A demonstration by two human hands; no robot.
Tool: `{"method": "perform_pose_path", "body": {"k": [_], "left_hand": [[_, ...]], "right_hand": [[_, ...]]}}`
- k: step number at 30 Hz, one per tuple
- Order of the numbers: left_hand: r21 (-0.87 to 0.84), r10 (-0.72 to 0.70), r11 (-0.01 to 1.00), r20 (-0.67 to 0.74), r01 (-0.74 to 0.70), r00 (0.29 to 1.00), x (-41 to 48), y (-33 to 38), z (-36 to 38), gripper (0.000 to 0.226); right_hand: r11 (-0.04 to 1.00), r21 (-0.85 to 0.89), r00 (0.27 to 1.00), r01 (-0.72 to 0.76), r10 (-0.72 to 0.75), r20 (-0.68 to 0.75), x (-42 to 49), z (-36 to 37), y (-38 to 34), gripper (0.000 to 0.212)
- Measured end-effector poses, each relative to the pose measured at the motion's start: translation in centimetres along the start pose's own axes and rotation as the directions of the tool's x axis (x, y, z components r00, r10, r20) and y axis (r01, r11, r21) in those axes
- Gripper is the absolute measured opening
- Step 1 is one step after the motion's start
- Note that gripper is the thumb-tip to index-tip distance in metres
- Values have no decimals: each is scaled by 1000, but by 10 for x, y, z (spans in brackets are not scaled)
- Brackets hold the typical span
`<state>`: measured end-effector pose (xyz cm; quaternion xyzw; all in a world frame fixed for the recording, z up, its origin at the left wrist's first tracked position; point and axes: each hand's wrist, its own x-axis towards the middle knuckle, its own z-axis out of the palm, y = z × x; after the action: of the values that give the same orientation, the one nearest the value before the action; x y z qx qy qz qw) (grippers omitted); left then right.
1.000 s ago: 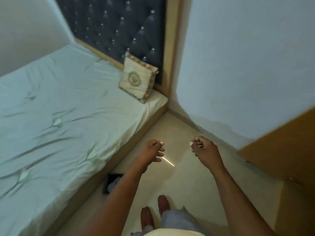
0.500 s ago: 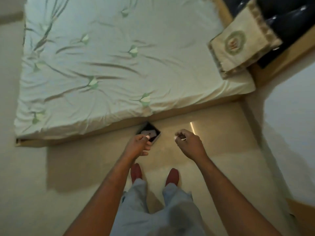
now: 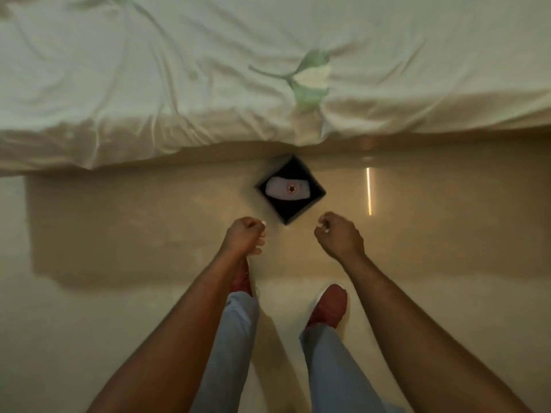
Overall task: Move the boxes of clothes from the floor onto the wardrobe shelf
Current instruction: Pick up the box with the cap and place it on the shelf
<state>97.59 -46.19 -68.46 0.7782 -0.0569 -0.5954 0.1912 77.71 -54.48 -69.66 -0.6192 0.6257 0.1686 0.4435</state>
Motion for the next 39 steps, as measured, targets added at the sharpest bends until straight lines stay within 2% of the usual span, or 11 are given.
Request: {"method": "perform_pose_path", "body": {"k": [5, 8, 11, 13, 15, 18, 21, 25, 31, 36, 39], "left_hand": [[-13, -60, 998, -9, 60, 998, 119, -14, 21, 18], [14, -82, 996, -33, 82, 996, 168, -26, 31, 38], [48, -132, 990, -47, 134, 990, 193, -34, 33, 57], [143, -117, 981, -110, 132, 987, 203, -46, 29, 50], [245, -51, 965, -182, 95, 982, 209, -59, 19, 31], [382, 27, 923, -184, 46, 983, 207, -79, 6, 35], [491, 95, 871, -178, 5, 979, 176, -76, 0, 23], [584, 249, 805, -177, -102, 952, 101, -49, -3, 34], [611, 396, 755, -133, -239, 909, -56, 26, -22, 44], [633, 573, 662, -82, -401, 815, -202, 112, -39, 44], [642, 658, 588, -25, -492, 753, -271, 152, -42, 43]], "right_hand": [[992, -108, 990, 64, -77, -121, 121, 55, 5, 64], [992, -100, 987, 73, -86, -137, 162, 78, 6, 81], [996, -85, 986, -9, -5, -166, 177, 91, 8, 72], [987, -123, 987, -100, 84, -134, 178, 98, 12, 62], [975, -183, 991, -127, 118, -62, 180, 106, 20, 52], [973, -210, 995, -99, 100, -10, 172, 113, 29, 30], [974, -214, 995, -76, 60, -78, 141, 110, 31, 26], [988, -134, 992, -78, 63, -112, 69, 76, 24, 30], [996, -68, 982, -56, 42, -183, -68, -42, -1, 31], [998, 20, 942, -57, 60, -331, -198, -155, -37, 31], [997, 61, 907, -57, 77, -414, -262, -200, -55, 40]]}}
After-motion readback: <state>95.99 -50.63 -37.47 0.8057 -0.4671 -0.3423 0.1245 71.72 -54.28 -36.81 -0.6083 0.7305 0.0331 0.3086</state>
